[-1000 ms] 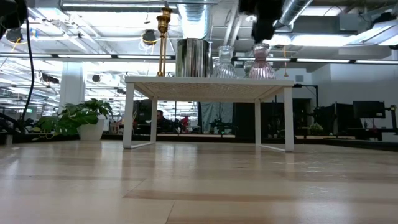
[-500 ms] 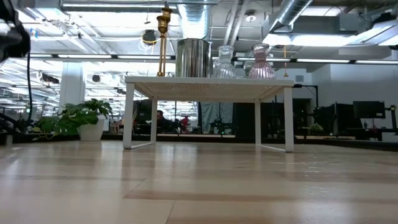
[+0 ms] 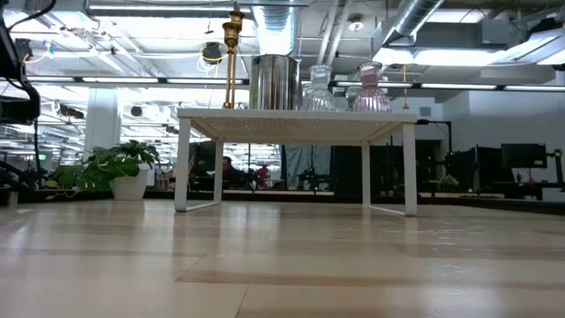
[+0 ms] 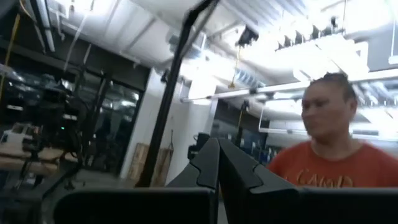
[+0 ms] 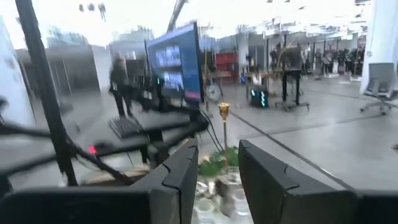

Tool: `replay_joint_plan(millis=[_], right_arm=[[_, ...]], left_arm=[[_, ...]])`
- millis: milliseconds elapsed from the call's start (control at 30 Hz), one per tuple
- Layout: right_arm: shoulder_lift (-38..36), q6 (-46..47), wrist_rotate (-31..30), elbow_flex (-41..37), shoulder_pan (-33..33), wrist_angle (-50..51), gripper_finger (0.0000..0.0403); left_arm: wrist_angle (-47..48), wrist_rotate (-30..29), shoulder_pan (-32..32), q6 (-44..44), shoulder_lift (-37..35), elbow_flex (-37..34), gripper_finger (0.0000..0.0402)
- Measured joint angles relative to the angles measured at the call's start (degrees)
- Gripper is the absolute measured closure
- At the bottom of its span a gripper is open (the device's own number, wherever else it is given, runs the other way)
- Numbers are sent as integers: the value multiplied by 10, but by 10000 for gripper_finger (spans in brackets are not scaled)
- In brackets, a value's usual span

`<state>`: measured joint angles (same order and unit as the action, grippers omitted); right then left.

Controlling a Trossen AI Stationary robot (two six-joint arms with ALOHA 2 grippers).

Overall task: Pick & Place candle stick holders
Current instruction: Return to Home Position

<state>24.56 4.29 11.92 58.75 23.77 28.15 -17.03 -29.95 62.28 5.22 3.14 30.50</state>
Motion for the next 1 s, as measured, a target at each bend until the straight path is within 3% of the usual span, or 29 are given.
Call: replay_joint_plan(millis=[233, 533, 833, 1000], right_arm=[[-127, 117, 6, -218, -12, -111, 297], [-231, 182, 1, -384, -47, -211, 297], [-238, 223, -35, -502, -62, -276, 297], [-240, 224, -45, -539, -62, -309, 297]], left_arm=[[1, 0, 0, -42, -1, -67, 398], [-30, 16, 0, -141, -1, -175, 399], [-141, 33, 0, -175, 0, -297, 397], [-131, 40, 0, -165, 3, -302, 397]])
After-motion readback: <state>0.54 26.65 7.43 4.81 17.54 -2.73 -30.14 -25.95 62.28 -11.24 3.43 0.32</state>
